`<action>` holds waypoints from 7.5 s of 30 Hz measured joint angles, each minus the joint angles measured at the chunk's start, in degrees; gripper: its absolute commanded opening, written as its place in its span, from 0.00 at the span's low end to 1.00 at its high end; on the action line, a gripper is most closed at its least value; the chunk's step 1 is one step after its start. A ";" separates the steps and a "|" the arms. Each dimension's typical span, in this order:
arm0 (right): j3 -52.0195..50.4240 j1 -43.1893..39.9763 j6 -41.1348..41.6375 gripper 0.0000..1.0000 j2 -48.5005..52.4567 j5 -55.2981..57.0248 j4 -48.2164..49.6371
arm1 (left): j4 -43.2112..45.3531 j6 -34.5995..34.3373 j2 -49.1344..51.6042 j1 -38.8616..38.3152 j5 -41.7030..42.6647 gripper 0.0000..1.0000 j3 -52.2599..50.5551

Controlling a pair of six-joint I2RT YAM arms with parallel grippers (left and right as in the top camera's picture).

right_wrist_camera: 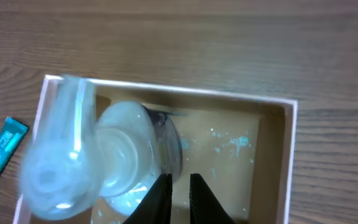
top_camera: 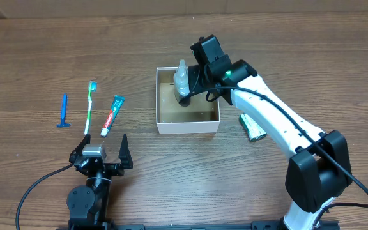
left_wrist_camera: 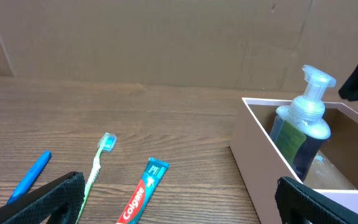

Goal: Pack container

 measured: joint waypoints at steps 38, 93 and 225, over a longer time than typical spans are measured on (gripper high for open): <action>-1.92 0.00 1.22 0.13 7.13 -11.67 8.96 | 0.00 0.00 0.00 0.00 0.00 1.00 0.00; -1.99 -0.02 1.38 0.13 11.04 -20.39 14.03 | 0.00 0.00 0.00 0.00 0.00 1.00 0.00; 11.96 -9.18 -15.65 0.22 12.24 -5.05 -11.08 | 0.00 0.00 0.00 0.00 0.00 1.00 0.00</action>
